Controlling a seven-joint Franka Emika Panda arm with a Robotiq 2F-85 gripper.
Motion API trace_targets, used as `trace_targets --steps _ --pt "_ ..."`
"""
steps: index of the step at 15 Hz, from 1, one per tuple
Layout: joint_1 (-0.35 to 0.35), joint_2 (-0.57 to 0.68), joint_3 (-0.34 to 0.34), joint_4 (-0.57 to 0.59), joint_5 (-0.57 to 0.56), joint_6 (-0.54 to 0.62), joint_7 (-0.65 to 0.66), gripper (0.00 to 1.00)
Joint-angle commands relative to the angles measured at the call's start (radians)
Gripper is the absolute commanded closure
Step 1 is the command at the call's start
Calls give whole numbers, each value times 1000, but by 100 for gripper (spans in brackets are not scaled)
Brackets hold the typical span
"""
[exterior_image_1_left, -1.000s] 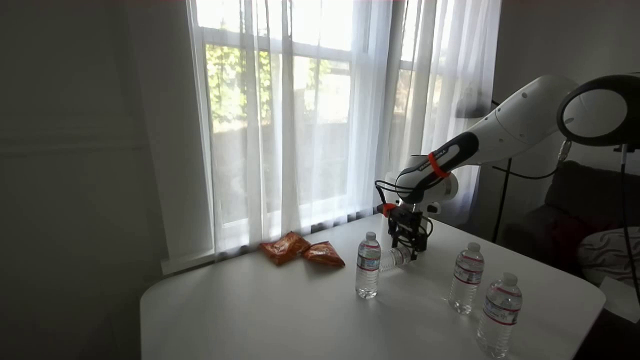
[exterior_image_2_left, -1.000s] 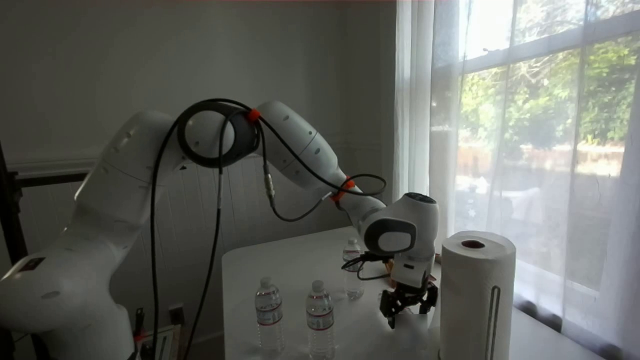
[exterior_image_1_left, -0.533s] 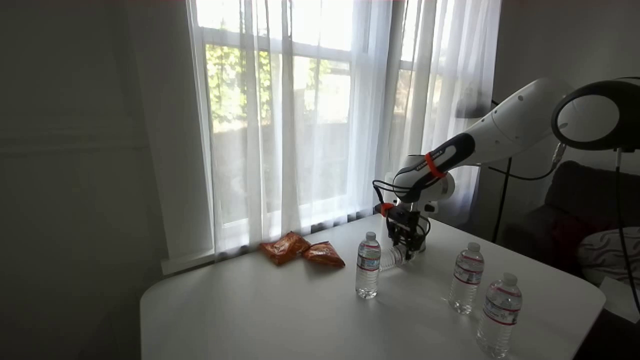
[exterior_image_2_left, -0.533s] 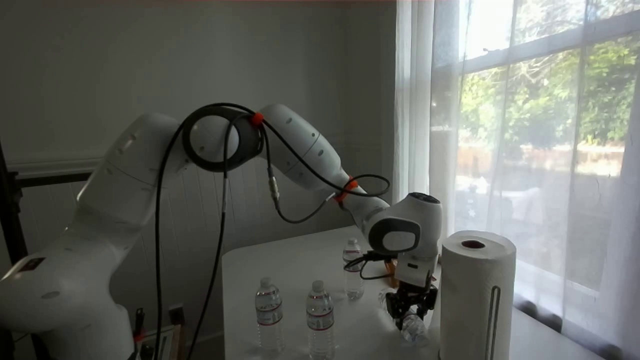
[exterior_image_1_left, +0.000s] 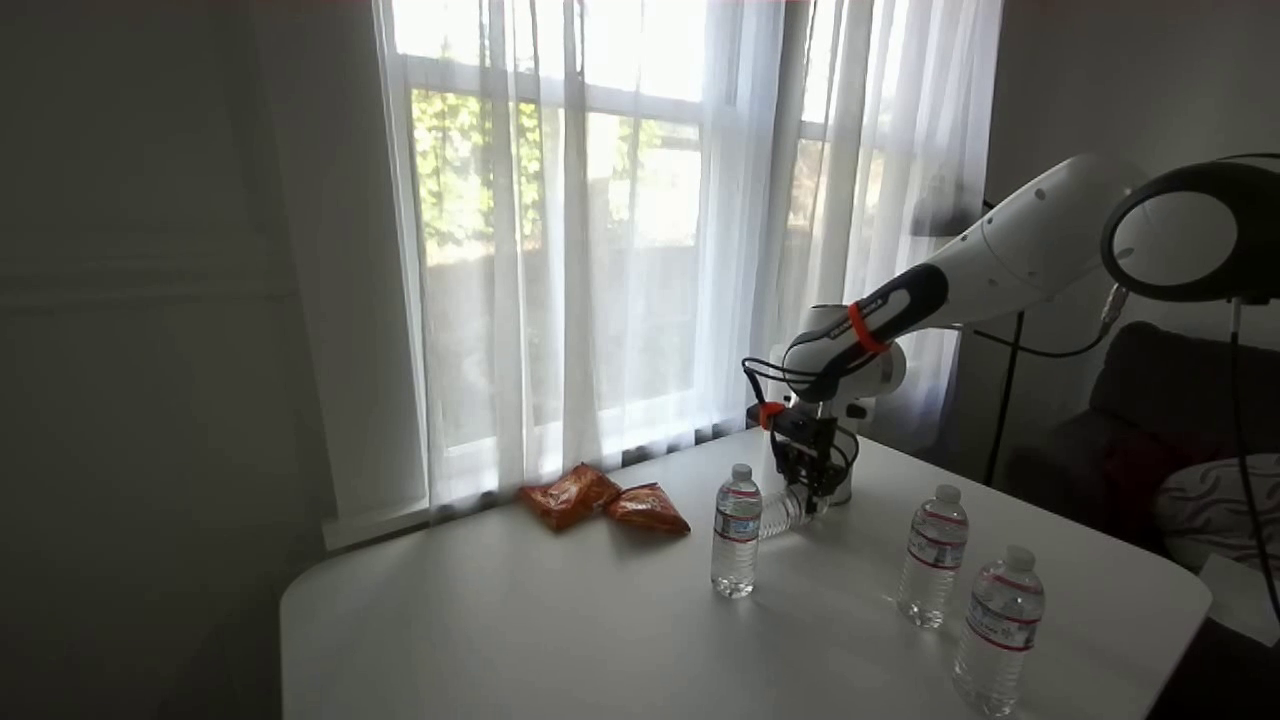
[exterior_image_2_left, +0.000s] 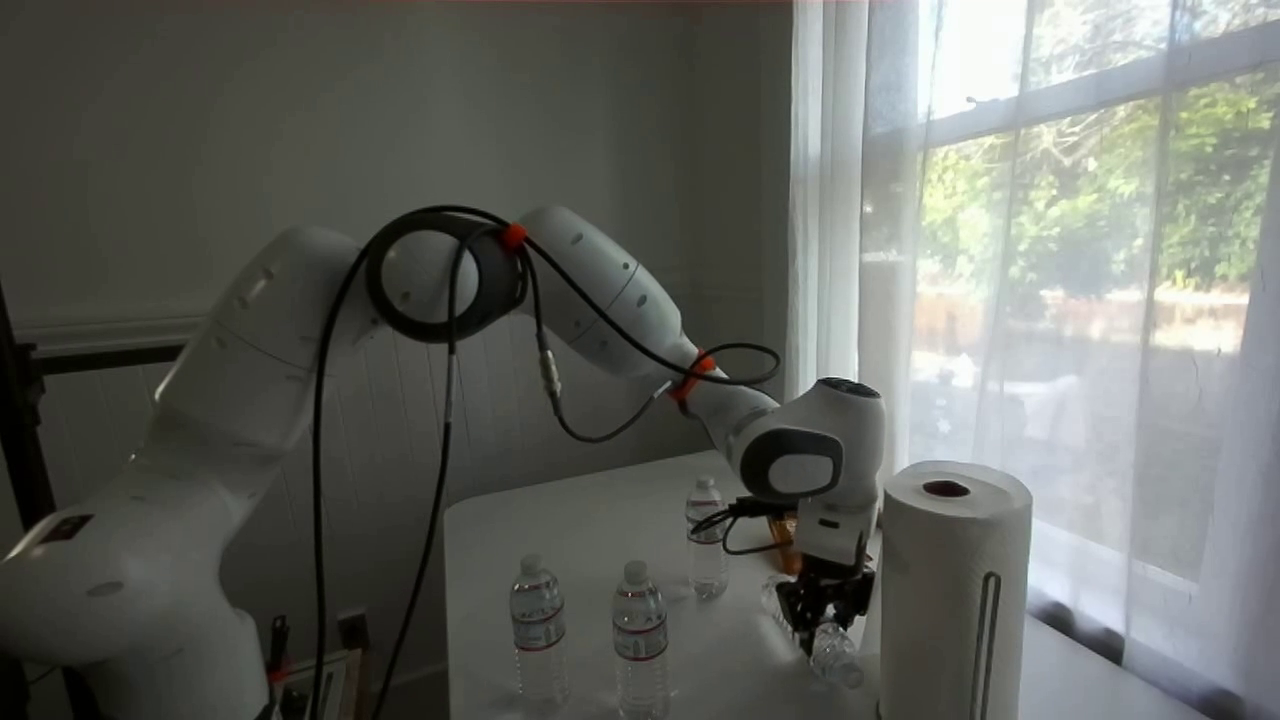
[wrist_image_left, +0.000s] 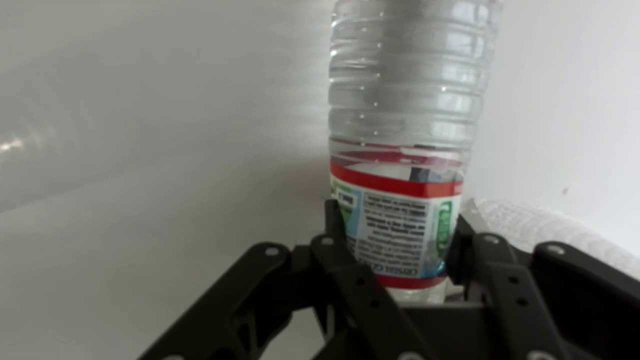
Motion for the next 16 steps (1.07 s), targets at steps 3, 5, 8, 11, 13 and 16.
trace_targets --steps 3,5,8,11,13,16 --pt "72 -59 -54 -14 -93 -36 16 79" --pt "99 -80 -79 -23 -141 -47 39 79" --pt "124 -107 -106 -28 -203 -62 68 79" --pt "119 -144 -110 -45 -232 -85 67 79" --pt "116 -170 -116 -59 -250 -119 68 79" --pt "106 -203 -117 -84 -267 -166 65 79"
